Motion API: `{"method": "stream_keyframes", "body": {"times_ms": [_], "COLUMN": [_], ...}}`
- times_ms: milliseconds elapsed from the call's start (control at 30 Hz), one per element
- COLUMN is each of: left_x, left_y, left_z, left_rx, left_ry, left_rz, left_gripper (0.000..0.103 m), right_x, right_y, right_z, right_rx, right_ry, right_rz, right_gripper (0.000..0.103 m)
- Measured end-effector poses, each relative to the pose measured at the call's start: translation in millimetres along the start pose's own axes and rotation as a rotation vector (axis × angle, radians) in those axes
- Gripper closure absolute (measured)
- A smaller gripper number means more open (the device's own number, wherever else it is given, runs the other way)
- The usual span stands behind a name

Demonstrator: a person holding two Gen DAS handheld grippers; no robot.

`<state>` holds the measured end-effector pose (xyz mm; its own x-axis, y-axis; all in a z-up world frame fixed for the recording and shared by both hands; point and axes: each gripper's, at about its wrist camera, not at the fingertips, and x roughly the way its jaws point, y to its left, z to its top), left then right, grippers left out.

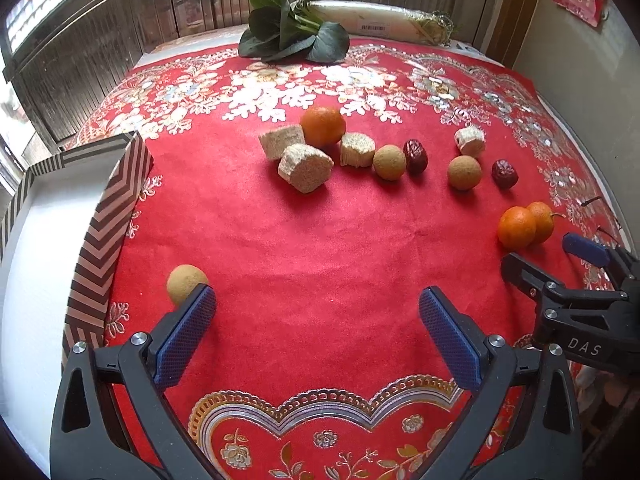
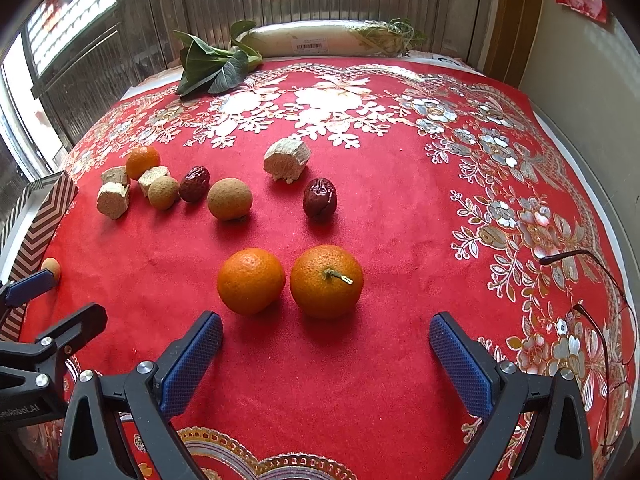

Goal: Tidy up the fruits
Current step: 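Move left tool toward brown round fruit while right tool approaches an orange, then close left tool on brown round fruit while right tool grasps the orange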

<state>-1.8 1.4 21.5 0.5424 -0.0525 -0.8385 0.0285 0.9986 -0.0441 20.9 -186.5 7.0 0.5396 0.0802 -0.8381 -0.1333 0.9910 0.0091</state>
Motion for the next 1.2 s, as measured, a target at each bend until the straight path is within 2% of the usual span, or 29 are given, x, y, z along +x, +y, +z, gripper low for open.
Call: {"method": "stream_keyframes", "body": {"times_ms": [200, 533, 667, 767, 867, 967, 1033, 1067, 1200], "left_x": [-29.6, -45.4, -46.9, -42.4, -36.0, -29.6, -23.3, -19.7, -10.4], "left_y": [3.7, 44.0, 59.1, 73.3, 81.3, 77.4, 73.4, 72.3, 70.6], "left_z": [10.8, 7.9, 1.8, 0.0, 0.5, 2.3, 3.8, 4.2, 5.4], "left_rx": [0.013, -0.024, -0.027, -0.067, -0.105, -0.090, -0.068, -0.061, -0.065], "left_ry": [-0.070, 0.001, 0.011, 0.032, 0.055, 0.058, 0.070, 0.080, 0.099], "left_rz": [-0.022, -0.144, -0.120, -0.115, -0.112, -0.078, -0.059, -0.051, -0.040], "left_gripper": [0.000, 0.000, 0.001, 0.005, 0.006, 0.009, 0.019, 0.021, 0.022], "right_x": [-21.4, -60.1, -60.8, -57.3, -53.4, -49.9, -48.5, -47.7, -45.0], "right_y": [0.6, 9.9, 19.6, 25.2, 29.0, 31.3, 30.2, 28.5, 20.1], "right_z": [2.3, 9.2, 5.5, 4.1, 2.0, 0.8, 0.1, 0.4, 0.9], "right_rx": [-0.011, -0.055, -0.088, -0.096, -0.106, -0.116, -0.116, -0.114, -0.091], "right_ry": [-0.030, -0.098, -0.092, -0.077, -0.063, -0.048, -0.042, -0.038, -0.027], "right_rz": [-0.015, 0.071, 0.097, 0.127, 0.148, 0.165, 0.172, 0.177, 0.224], "right_gripper": [0.000, 0.000, 0.003, 0.007, 0.011, 0.016, 0.020, 0.021, 0.029]}}
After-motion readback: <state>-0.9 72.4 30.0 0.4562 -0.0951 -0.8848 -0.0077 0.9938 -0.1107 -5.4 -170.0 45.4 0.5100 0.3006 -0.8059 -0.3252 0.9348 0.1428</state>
